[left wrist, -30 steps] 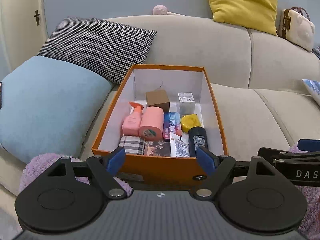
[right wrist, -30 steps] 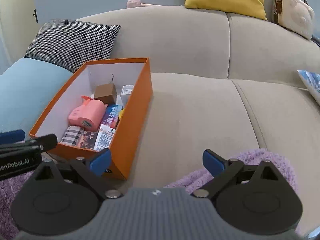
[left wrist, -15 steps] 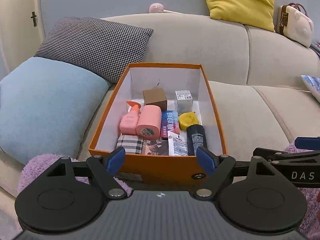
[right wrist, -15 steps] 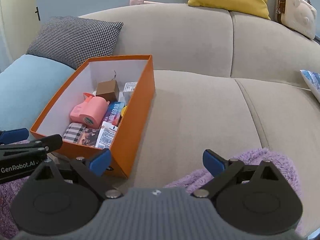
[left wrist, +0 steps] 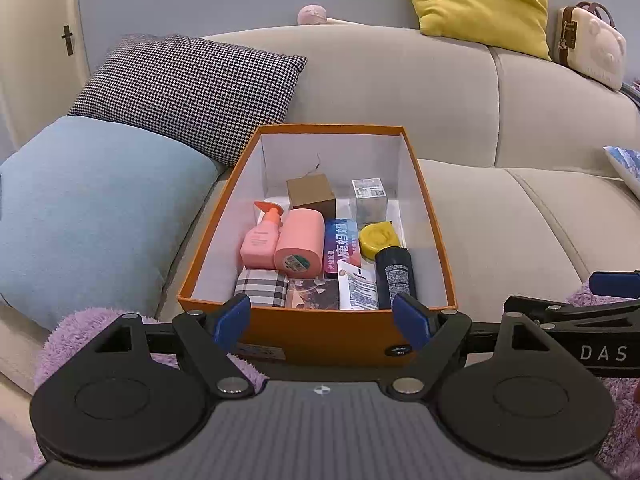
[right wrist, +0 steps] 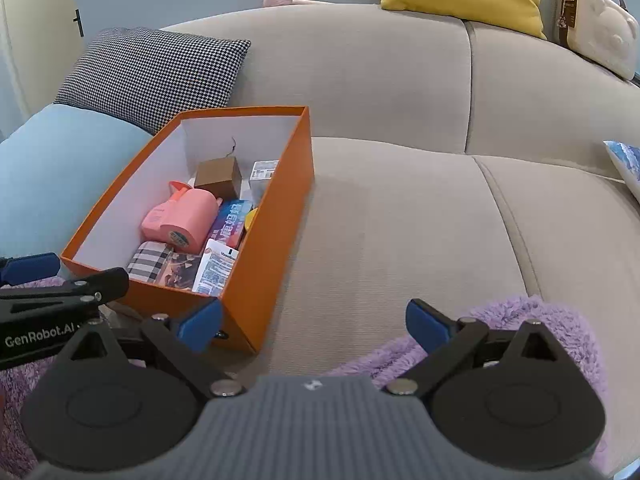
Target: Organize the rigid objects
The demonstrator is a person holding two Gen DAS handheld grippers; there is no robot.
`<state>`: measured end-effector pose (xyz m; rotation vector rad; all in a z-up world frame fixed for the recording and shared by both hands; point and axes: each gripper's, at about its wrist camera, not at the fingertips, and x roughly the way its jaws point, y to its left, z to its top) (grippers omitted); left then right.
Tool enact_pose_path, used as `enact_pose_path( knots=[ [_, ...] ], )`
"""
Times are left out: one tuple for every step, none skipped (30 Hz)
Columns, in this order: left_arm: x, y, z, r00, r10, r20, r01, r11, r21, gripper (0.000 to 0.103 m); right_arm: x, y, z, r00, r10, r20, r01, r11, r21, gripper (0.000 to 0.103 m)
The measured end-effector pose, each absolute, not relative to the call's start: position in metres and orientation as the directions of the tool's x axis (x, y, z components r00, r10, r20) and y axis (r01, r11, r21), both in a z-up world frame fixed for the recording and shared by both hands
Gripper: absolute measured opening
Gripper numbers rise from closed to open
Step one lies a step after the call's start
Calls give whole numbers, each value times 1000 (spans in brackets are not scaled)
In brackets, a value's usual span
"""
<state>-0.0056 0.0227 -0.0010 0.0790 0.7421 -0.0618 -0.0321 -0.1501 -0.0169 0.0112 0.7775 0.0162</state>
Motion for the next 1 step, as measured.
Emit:
enact_pose_path(
  knots=[
    [-6, 23, -1, 736, -28, -677, 85, 995, 50, 94, -32, -150, -17, 712, 19, -702, -11, 1000, 16, 98]
  ],
)
